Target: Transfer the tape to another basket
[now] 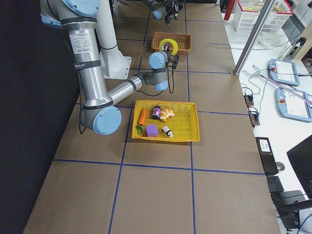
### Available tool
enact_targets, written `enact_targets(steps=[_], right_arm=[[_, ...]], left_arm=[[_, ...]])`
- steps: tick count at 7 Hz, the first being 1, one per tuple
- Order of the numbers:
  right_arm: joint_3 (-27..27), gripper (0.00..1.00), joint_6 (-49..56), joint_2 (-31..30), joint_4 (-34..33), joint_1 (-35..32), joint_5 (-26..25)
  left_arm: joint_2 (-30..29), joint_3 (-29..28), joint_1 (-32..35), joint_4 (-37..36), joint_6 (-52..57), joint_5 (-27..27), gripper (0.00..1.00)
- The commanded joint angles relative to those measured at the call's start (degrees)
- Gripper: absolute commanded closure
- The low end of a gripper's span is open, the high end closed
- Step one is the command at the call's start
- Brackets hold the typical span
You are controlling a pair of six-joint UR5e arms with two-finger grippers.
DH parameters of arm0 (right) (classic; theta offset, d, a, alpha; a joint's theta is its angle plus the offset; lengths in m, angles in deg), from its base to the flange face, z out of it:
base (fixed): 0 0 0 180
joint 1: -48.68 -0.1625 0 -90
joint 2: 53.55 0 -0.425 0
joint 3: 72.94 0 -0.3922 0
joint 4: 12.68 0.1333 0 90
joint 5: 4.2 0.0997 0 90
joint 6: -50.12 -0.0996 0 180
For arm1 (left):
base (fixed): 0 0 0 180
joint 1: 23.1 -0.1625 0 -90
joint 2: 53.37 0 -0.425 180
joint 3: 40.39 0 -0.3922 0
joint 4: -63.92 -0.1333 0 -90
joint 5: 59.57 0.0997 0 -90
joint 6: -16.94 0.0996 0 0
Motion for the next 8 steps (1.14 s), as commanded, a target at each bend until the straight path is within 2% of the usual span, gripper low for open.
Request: enact_targets(steps=[1,3,5,8], right_arm=[[-0.1,0.99,-1.5,0.0,7.1,4.8,-5.0],[-0.8,1.00,-1.4,0.4,13.0,11.2,-11.1],[-0.9,1.00,-1.3,0.9,14.0,14.8,-11.2],[-0.9,0.99,-1.1,2.1,14.0,18.0,-11.2]], left_arm=[[-2.3,0.9,-5.1,2.5,-0.5,4.6,0.00],[-6.1,0.7,-8.4,2.6,-0.3,4.7,0.00],[-7.7,1.3,-9.9,3.7,-0.4,5.1,0.00],[-8.9,1.4,-14.9,4.6,-0.4,11.0,0.00]])
